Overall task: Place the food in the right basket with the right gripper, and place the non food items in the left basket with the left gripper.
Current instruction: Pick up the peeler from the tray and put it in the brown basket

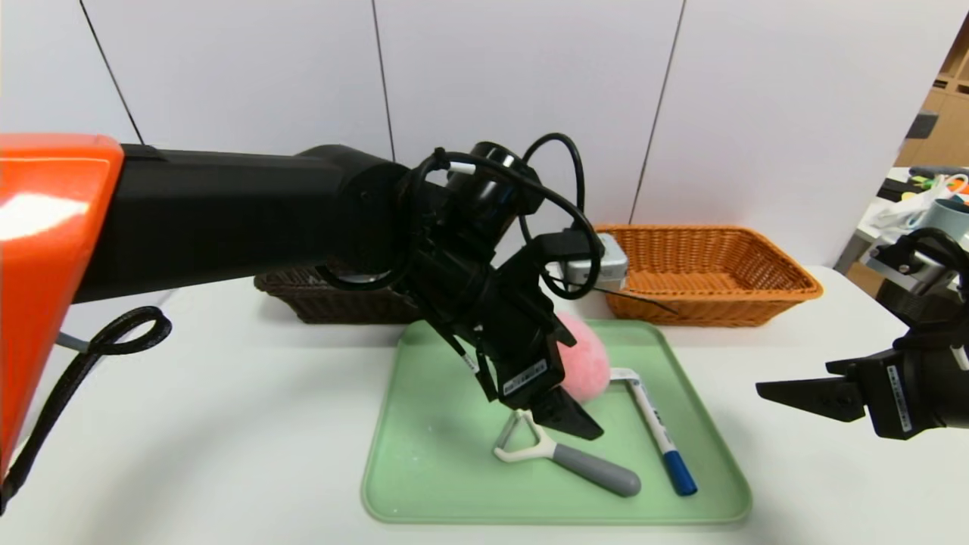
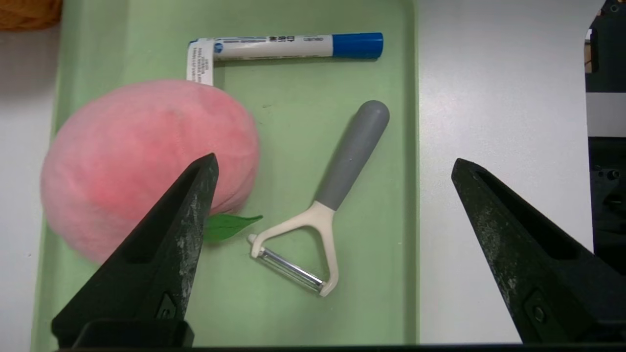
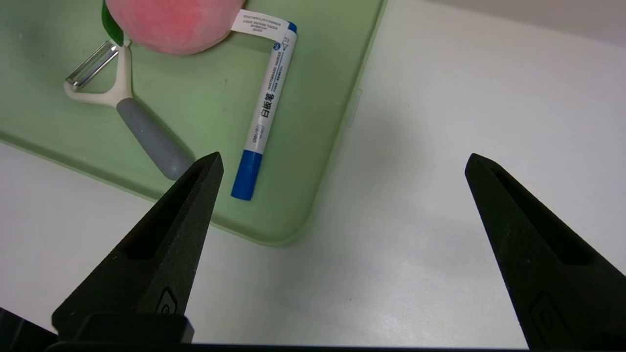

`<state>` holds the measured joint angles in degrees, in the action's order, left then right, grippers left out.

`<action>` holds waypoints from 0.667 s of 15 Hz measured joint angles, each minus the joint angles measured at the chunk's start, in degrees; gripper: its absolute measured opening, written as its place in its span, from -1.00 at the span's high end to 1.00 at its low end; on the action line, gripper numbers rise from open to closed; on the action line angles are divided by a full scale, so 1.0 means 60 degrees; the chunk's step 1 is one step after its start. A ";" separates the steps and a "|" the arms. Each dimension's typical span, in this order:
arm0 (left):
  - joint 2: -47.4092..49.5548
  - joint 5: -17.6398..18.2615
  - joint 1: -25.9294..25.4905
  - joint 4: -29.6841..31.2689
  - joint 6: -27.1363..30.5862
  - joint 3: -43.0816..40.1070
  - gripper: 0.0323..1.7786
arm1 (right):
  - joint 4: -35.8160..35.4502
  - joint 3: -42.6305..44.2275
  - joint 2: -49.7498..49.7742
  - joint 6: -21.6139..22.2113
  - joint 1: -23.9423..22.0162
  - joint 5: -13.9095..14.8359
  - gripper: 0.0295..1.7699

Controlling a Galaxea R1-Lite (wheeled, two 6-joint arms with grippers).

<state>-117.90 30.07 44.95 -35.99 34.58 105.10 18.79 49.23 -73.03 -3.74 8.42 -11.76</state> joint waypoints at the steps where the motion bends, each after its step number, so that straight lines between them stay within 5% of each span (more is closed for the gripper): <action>1: -0.0063 -0.0006 0.0116 0.0045 0.0161 -0.0065 -0.90 | 0.0002 0.0000 0.0016 0.0008 -0.0008 0.0008 -0.93; 10: -0.0463 -0.0061 0.0801 0.0876 0.0634 -0.0963 -0.90 | 0.0000 0.0008 0.0085 0.0000 -0.0014 -0.0018 -0.93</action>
<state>-120.67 29.71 49.75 -30.73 38.39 99.32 18.79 49.27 -72.52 -3.74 8.34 -11.87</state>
